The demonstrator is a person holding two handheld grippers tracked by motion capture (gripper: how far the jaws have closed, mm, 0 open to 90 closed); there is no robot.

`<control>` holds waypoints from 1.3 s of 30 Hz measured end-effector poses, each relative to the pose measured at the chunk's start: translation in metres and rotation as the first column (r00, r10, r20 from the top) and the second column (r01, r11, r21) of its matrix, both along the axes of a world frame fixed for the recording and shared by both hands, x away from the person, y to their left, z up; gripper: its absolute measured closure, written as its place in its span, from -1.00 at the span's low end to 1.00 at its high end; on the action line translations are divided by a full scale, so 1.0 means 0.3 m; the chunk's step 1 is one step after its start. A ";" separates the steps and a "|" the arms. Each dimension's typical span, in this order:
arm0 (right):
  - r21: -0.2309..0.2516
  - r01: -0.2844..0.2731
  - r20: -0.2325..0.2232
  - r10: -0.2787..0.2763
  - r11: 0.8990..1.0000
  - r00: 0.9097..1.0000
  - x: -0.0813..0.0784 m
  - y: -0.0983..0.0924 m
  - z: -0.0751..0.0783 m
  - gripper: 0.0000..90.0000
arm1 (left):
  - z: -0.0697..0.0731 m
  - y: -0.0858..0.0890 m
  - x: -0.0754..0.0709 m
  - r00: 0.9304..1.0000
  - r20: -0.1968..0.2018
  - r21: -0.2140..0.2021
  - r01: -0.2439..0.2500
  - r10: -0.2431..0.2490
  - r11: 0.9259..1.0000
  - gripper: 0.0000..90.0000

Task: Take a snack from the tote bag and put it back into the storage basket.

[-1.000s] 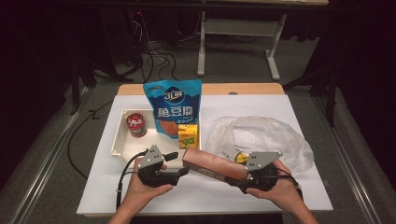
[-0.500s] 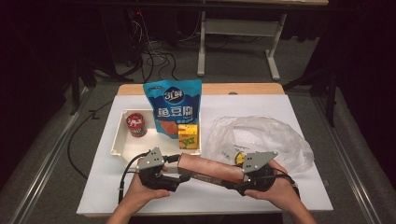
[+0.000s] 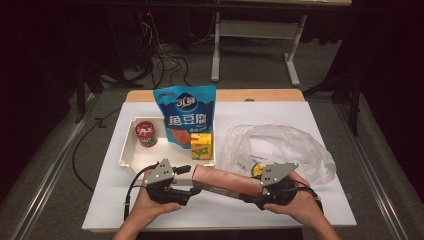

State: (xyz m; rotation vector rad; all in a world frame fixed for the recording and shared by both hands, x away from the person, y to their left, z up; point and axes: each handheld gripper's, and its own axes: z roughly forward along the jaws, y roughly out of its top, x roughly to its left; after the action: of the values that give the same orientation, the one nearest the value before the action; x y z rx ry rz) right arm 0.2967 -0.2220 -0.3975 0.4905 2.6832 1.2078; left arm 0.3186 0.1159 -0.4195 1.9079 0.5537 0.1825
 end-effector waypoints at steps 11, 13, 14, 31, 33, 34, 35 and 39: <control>0.014 -0.013 0.017 0.013 1.000 1.000 -0.002 -0.005 0.003 0.02 | -0.018 -0.029 -0.011 0.999 -0.010 0.029 0.037 -0.037 0.999 -0.46; 0.018 -0.017 0.020 0.017 1.000 1.000 -0.002 -0.006 0.002 0.02 | -0.018 -0.031 -0.011 0.999 -0.009 0.026 0.042 -0.042 0.999 -0.46; 0.021 -0.015 0.015 0.015 1.000 1.000 -0.003 -0.006 0.002 0.02 | -0.018 -0.031 -0.012 0.999 -0.005 0.028 0.043 -0.043 0.999 -0.46; 0.005 -0.120 -0.010 0.120 0.993 0.993 -0.004 0.006 -0.003 0.02 | 0.001 -0.036 -0.029 0.988 0.011 0.010 0.152 -0.152 0.988 -0.53; 0.003 -0.129 -0.010 0.129 0.992 0.992 -0.004 0.006 -0.004 0.02 | -0.001 -0.040 -0.030 0.987 0.006 0.011 0.162 -0.162 0.987 -0.54; 0.004 -0.137 -0.008 0.137 0.991 0.991 -0.003 0.007 -0.005 0.02 | -0.001 -0.040 -0.030 0.987 0.006 0.011 0.162 -0.162 0.987 -0.55; 0.009 -0.138 -0.015 0.138 0.990 0.990 -0.006 0.008 -0.005 0.02 | -0.003 -0.046 -0.032 0.984 -0.001 0.016 0.177 -0.178 0.984 -0.55; 0.016 -0.166 -0.014 0.166 0.986 0.986 -0.007 0.010 -0.004 0.02 | -0.010 -0.059 -0.038 0.978 -0.010 0.027 0.211 -0.211 0.977 -0.55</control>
State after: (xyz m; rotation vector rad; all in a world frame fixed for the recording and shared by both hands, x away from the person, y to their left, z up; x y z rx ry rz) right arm 0.2946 -0.2189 -0.3987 0.2829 2.7766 1.2719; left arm 0.3074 0.0981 -0.4224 1.9806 0.3516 0.0461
